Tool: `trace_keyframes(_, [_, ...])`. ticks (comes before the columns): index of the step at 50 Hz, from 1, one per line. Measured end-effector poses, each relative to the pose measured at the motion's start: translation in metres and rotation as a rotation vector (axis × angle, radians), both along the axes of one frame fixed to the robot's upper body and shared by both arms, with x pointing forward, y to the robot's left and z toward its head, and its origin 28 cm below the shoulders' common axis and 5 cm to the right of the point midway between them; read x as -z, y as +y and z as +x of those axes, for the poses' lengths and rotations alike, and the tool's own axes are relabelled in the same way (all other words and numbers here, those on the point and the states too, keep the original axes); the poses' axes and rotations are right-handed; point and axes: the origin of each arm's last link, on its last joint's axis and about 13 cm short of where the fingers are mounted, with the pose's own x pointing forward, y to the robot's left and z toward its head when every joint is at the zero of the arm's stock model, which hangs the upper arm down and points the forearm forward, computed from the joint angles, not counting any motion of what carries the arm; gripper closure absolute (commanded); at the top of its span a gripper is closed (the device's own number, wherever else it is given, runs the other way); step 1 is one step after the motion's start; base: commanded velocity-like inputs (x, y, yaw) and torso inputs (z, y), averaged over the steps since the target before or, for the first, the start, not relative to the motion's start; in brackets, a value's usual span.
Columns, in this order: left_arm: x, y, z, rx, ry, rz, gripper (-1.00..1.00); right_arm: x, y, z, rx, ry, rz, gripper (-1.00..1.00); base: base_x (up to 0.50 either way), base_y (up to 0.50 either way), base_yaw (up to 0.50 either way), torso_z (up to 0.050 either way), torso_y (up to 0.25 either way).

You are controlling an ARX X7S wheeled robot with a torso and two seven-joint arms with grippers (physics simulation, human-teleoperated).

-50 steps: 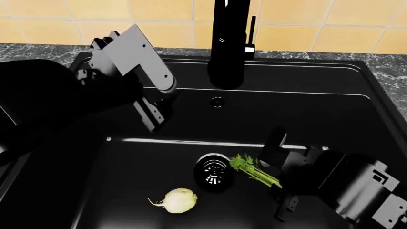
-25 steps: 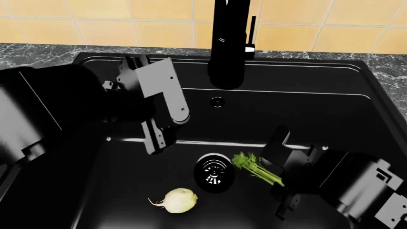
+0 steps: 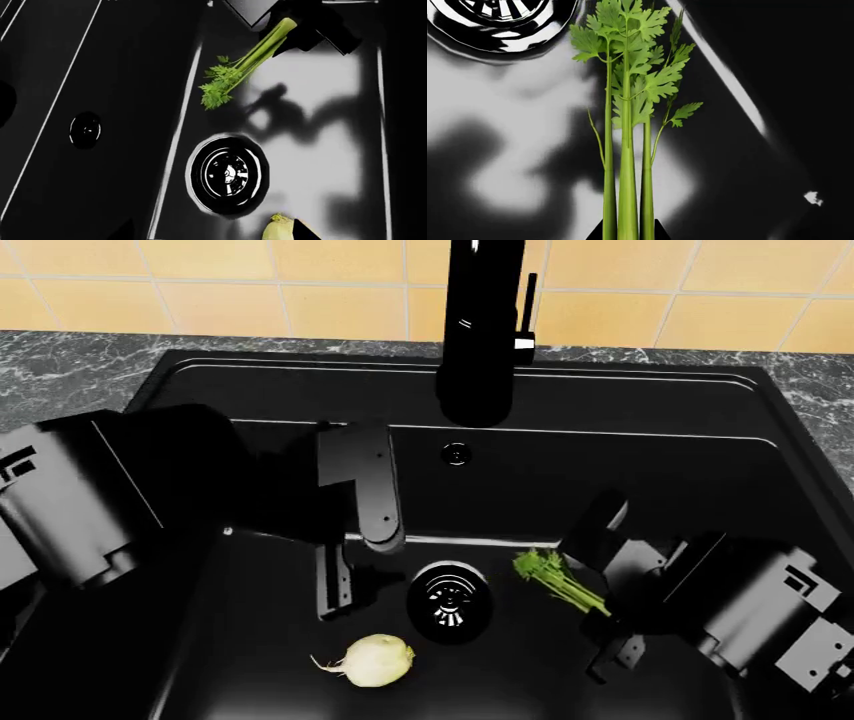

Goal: Pick up the fruits and vegetables and place them in the sink. Turn on the sink faucet to wash them. Then turn the sink off and put them in the tray.

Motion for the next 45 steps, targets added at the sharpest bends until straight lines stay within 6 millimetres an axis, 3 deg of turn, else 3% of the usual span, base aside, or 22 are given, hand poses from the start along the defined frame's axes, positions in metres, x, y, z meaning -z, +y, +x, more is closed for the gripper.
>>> trace_keyframes(45, [0.038,-0.016,0.016,0.089,0.215,0.204,-1.00,-0.010,0.003,0.004,0.016,-0.012,-0.013,1.00,0.00,0.00,0.00,0.000,0.000])
